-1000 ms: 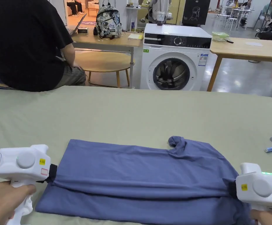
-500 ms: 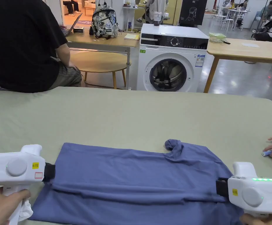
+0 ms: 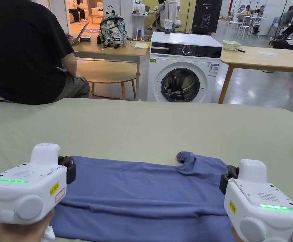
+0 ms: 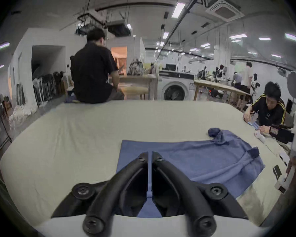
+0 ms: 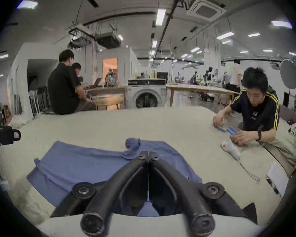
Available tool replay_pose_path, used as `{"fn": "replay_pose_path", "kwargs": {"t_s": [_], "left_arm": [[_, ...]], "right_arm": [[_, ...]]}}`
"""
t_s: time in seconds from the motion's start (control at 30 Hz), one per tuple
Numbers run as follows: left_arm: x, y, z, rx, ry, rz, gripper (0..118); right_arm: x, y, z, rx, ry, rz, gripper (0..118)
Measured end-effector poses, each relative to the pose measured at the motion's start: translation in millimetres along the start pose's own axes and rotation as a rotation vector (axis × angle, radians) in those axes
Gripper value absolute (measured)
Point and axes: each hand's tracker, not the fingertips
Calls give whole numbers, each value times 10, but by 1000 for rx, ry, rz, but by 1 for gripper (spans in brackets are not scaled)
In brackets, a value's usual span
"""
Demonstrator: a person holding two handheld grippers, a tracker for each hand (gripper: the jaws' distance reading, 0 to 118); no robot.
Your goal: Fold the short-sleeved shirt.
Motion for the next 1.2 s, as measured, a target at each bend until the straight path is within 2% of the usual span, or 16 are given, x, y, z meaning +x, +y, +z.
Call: {"fn": "replay_pose_path", "kwargs": {"t_s": [0.27,0.47,0.67,0.73,0.77,0.9,0.93,1.07,1.13,1.2], "left_arm": [[36,-56,147,-10,7,-7,0],[-246,-316,18,-265,42,2,0],[-849,-480,-301,-553,14,123,0],[-1022,-513,-429,-597,18,147,0],[-1078,-519,-494,-639,7,150,6],[-1069,-557,-656,-756,-17,175,53],[-1069,-592,-732,-790,-3,176,58],[-943,-723,-868,-887,81,105,58],[-879,-801,-879,-898,75,84,56],[-761,-813,-828,-870,110,25,44]], "right_arm": [[-145,53,214,47,26,-2,0],[-115,-13,165,13,37,18,0],[-44,-140,72,-44,29,46,0],[-10,-174,59,-62,24,45,0],[2,-193,47,-69,22,46,0],[80,-286,-17,-103,8,43,0],[95,-306,-28,-112,3,43,0],[159,-388,-31,-140,-10,41,0],[185,-414,-15,-152,-15,43,0],[214,-446,-20,-163,-21,46,0]]}}
